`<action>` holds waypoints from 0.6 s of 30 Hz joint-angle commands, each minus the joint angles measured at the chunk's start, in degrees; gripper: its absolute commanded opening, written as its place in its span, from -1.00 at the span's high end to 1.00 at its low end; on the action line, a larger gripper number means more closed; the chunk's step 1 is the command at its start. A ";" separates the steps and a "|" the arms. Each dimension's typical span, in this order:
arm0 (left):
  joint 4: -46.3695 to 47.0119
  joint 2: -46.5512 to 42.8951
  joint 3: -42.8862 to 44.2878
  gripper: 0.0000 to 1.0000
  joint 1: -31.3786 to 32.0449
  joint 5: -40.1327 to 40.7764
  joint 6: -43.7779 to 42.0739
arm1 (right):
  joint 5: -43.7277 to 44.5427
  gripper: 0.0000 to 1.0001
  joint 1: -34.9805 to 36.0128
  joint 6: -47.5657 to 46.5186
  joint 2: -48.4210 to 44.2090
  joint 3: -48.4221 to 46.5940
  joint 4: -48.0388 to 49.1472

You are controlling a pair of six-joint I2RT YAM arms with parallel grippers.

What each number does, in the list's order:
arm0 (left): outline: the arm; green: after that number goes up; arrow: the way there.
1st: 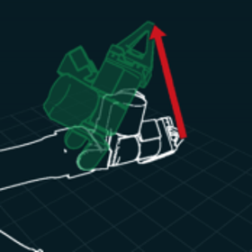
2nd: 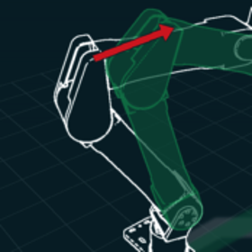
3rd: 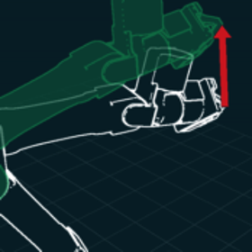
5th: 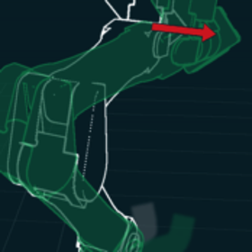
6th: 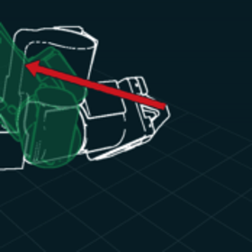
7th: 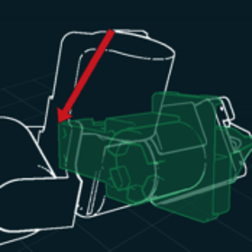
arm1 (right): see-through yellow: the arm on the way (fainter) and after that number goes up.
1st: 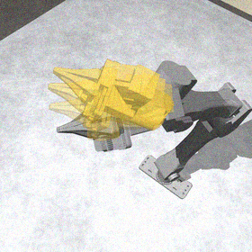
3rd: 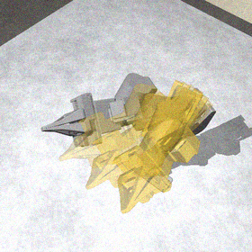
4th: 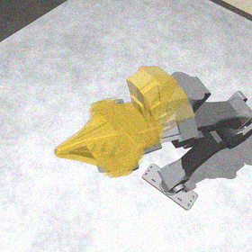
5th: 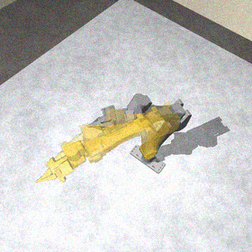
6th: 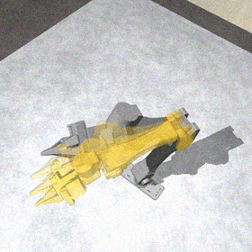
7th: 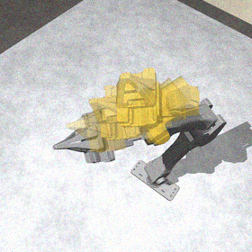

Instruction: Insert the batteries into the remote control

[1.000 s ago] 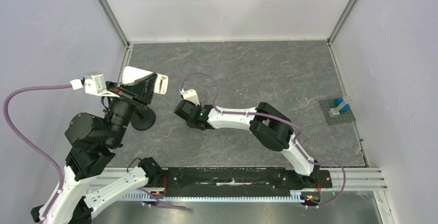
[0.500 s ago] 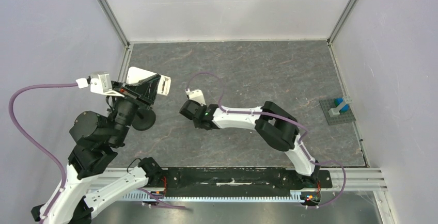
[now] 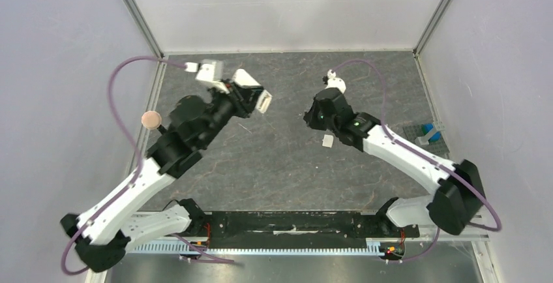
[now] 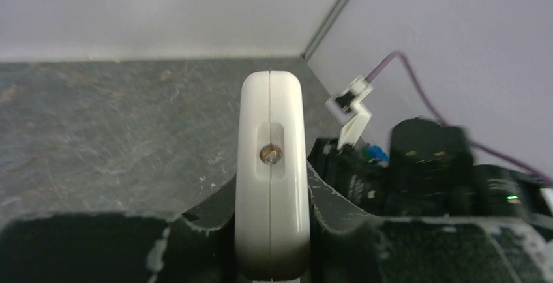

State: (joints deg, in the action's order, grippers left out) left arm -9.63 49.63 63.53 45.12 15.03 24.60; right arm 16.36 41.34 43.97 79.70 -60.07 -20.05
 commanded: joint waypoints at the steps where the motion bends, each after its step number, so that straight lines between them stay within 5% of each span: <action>1: 9.20 6.83 -2.43 0.96 0.14 -6.73 6.35 | -10.05 1.00 -1.92 5.05 -6.83 0.53 2.41; 9: 14.73 16.45 -5.17 0.96 0.06 -8.60 18.91 | -17.59 1.00 -5.90 17.95 -16.42 2.02 2.56; 18: 29.00 19.69 -13.70 0.96 -1.54 -12.44 20.55 | -27.53 1.00 -6.50 30.86 -17.78 5.97 5.81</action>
State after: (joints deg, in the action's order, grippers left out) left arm 7.99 69.06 52.90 44.71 4.80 42.13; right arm -5.30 35.00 67.59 62.59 -55.27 -17.10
